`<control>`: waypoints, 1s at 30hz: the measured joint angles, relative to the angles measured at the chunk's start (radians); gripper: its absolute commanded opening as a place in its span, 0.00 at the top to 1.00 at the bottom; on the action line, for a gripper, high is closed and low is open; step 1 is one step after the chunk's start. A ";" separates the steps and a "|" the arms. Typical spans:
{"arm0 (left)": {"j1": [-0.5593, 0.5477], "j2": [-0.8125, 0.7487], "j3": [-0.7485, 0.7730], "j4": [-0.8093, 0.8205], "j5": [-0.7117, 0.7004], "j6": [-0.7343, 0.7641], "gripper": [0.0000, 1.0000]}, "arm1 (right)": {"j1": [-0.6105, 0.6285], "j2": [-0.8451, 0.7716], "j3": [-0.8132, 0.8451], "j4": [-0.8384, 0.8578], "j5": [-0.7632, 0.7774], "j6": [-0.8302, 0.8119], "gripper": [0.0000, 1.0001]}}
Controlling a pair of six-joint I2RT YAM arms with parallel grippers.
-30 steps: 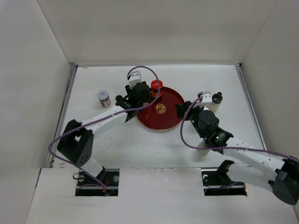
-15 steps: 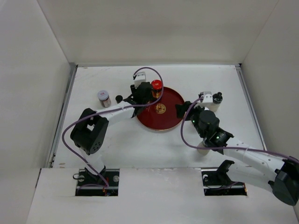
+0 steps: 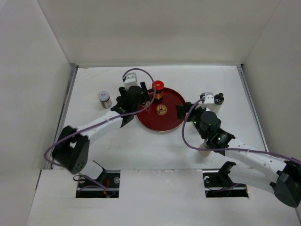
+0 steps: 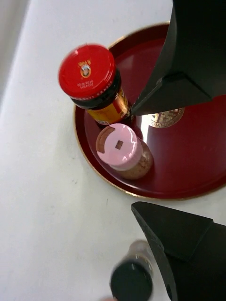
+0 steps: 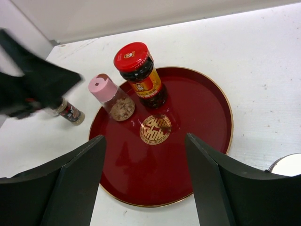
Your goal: Organize the condiment bottles
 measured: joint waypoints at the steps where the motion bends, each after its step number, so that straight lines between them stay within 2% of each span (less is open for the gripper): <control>1: 0.007 -0.065 -0.031 0.002 -0.001 0.000 0.28 | 0.000 0.000 0.000 0.000 0.000 0.000 0.26; 5: 0.086 -0.290 -0.126 -0.019 -0.014 -0.020 0.30 | 0.000 0.000 0.000 0.000 0.000 0.000 0.25; 8: 0.183 -0.344 -0.157 -0.057 -0.023 -0.037 0.31 | 0.000 0.005 0.000 0.002 0.000 0.000 0.21; 12: 0.274 -0.263 -0.164 -0.085 -0.004 -0.045 0.33 | 0.000 0.033 0.000 0.004 0.000 0.001 0.16; 20: 0.271 -0.121 -0.164 -0.074 0.064 -0.045 0.31 | 0.001 0.055 0.000 0.005 -0.008 0.000 0.15; 30: 0.294 -0.008 -0.133 -0.044 0.080 -0.045 0.52 | 0.001 0.079 0.000 0.007 -0.020 -0.001 0.15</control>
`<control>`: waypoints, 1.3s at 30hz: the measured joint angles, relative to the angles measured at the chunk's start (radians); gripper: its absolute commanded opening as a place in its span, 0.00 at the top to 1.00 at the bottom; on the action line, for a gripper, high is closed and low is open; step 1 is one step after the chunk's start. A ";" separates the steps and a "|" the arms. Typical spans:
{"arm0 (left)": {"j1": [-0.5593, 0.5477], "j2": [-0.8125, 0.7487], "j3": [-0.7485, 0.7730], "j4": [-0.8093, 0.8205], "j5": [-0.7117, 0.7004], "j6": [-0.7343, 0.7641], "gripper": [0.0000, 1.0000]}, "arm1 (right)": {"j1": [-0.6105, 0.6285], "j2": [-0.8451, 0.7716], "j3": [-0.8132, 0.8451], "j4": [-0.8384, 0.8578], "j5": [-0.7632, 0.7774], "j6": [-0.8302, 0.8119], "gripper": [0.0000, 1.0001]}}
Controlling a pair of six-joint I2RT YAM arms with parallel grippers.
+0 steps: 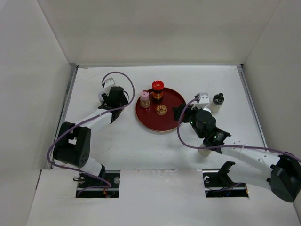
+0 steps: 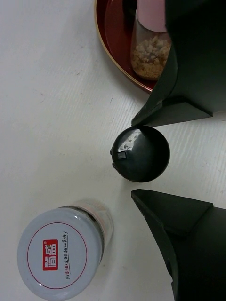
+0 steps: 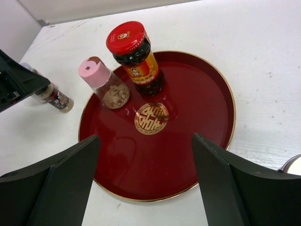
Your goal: Organize the condiment bottles
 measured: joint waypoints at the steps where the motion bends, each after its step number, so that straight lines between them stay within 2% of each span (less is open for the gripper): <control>1: 0.002 0.006 0.002 0.001 0.000 -0.001 0.57 | 0.000 0.000 0.000 0.002 -0.001 0.000 0.15; 4: 0.003 0.011 0.010 0.008 -0.008 0.003 0.68 | 0.000 0.000 0.000 0.008 -0.001 0.000 0.15; 7: -0.003 0.010 0.013 0.011 -0.016 0.003 0.73 | 0.000 0.001 0.000 0.013 -0.002 0.000 0.15; 10: -0.025 -0.020 0.001 0.003 -0.030 0.004 0.74 | 0.000 0.006 0.000 0.015 -0.002 0.000 0.15; 14: -0.086 -0.159 -0.032 -0.040 -0.045 0.004 0.75 | 0.000 0.006 0.000 0.016 -0.004 0.000 0.15; 18: -0.189 -0.281 -0.032 -0.075 -0.061 0.004 0.75 | 0.000 0.006 0.000 0.016 -0.005 0.000 0.15; 21: -0.281 -0.302 -0.030 -0.101 -0.070 0.003 0.75 | 0.000 0.002 0.000 0.016 -0.008 0.000 0.15; 26: -0.412 -0.203 0.007 -0.117 -0.082 0.000 0.74 | 0.000 -0.011 0.000 0.017 -0.008 0.002 0.15; 29: -0.455 -0.119 0.049 -0.100 -0.082 0.000 0.74 | -0.003 -0.019 0.000 0.018 -0.008 0.005 0.16; 39: -0.460 0.143 0.208 0.025 -0.089 0.056 0.74 | -0.091 -0.063 -0.018 0.013 -0.008 0.056 0.16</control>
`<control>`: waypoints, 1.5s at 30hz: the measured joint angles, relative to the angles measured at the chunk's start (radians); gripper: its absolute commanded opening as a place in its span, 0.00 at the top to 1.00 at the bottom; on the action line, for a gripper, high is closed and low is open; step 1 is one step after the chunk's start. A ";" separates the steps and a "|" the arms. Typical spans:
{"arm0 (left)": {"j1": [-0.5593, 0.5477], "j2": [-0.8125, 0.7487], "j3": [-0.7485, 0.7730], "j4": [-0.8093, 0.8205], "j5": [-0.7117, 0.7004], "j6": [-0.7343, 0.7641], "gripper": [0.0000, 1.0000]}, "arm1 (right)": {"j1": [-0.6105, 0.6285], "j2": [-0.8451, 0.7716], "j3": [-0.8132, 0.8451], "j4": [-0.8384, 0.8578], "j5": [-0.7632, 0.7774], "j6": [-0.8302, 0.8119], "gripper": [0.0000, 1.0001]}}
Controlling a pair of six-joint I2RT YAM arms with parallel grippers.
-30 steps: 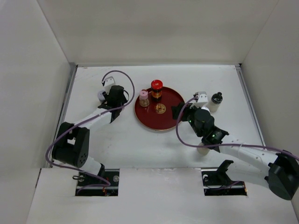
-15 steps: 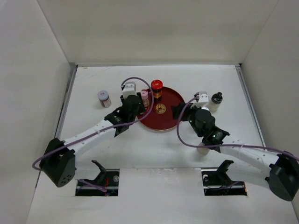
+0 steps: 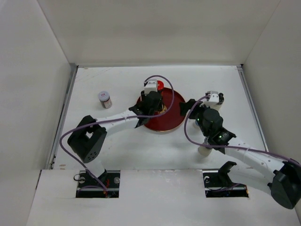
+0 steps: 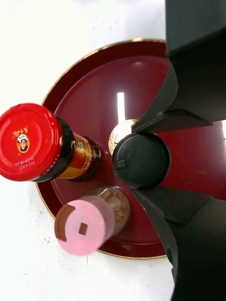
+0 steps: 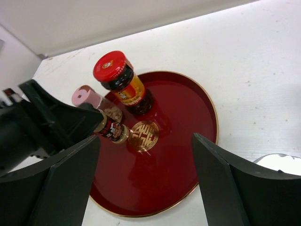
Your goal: Organize the condiment bottles
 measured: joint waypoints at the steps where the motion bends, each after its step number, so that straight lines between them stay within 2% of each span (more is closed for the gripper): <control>1: 0.003 0.019 0.005 0.009 -0.001 0.005 0.74 | -0.003 -0.003 -0.002 0.000 0.000 0.004 0.16; 7: 0.011 0.092 0.017 0.039 -0.012 0.026 0.71 | -0.004 -0.005 -0.009 -0.001 0.000 0.012 0.16; 9: 0.011 0.092 0.018 0.043 -0.017 0.030 0.64 | -0.004 -0.005 -0.011 -0.002 0.000 0.012 0.16; 15: 0.009 0.093 0.018 0.046 -0.040 0.043 0.36 | -0.004 -0.007 -0.012 -0.002 0.000 0.012 0.15; 18: 0.005 0.082 0.013 0.051 -0.050 0.047 0.29 | -0.004 -0.011 -0.012 -0.001 0.000 0.012 0.15; 22: -0.002 -0.009 -0.020 0.050 -0.049 0.052 0.26 | -0.004 -0.011 -0.012 -0.002 0.000 0.012 0.15; 26: 0.014 -0.208 -0.079 0.051 -0.050 0.049 0.24 | -0.004 -0.011 -0.012 -0.002 0.000 0.012 0.14; 29: 0.086 -0.343 -0.106 0.046 -0.056 0.031 0.23 | -0.004 -0.011 -0.012 -0.002 0.000 0.012 0.14; 31: 0.178 -0.385 -0.107 0.034 -0.059 0.010 0.22 | -0.004 -0.010 -0.012 -0.002 0.000 0.012 0.14; 36: 0.451 -0.315 -0.108 -0.023 -0.050 -0.037 0.23 | -0.004 0.006 -0.012 -0.002 0.000 0.012 0.11; 38: 0.523 -0.256 -0.108 -0.053 -0.047 -0.050 0.23 | -0.003 0.014 -0.012 -0.001 -0.001 0.012 0.10; 45: 0.583 -0.114 -0.081 -0.119 -0.032 -0.063 0.23 | 0.004 0.064 -0.012 -0.002 -0.020 0.012 0.07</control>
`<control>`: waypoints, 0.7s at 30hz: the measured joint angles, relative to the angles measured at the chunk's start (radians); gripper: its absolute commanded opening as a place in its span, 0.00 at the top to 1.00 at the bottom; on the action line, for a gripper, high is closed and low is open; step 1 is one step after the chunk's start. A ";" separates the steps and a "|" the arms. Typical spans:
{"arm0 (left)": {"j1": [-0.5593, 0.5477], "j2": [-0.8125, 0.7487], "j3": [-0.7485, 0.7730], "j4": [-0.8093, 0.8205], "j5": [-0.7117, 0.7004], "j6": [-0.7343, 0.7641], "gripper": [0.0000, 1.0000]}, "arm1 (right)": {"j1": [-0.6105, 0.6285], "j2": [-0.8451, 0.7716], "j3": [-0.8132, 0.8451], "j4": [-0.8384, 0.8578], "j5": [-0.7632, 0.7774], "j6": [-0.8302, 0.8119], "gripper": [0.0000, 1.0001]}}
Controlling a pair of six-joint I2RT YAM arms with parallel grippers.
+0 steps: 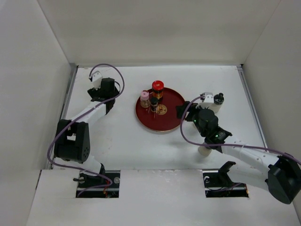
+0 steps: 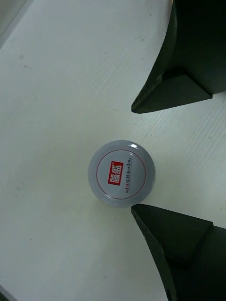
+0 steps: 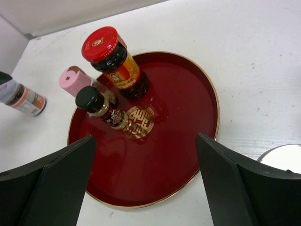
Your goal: Organize the condiment bottles
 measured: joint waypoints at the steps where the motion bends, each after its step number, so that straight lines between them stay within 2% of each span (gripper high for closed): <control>1: 0.008 0.017 0.012 -0.003 0.003 -0.002 0.24 | 0.002 0.002 0.000 0.000 -0.002 0.000 0.06; 6: 0.048 0.064 0.032 -0.004 0.003 -0.008 0.24 | 0.008 0.002 0.002 0.001 -0.007 0.000 0.06; 9: 0.060 0.079 0.032 -0.003 0.003 -0.010 0.28 | 0.008 0.002 0.002 0.001 -0.007 0.000 0.06; 12: 0.060 0.095 0.041 -0.001 0.005 -0.012 0.37 | 0.008 0.002 0.002 0.001 -0.008 0.000 0.06; 18: 0.060 0.117 0.058 0.005 0.011 -0.011 0.62 | 0.008 0.003 0.002 0.001 -0.010 0.000 0.05; 21: 0.056 0.108 0.050 0.010 0.012 -0.011 0.69 | 0.008 0.003 0.002 0.001 -0.010 0.000 0.04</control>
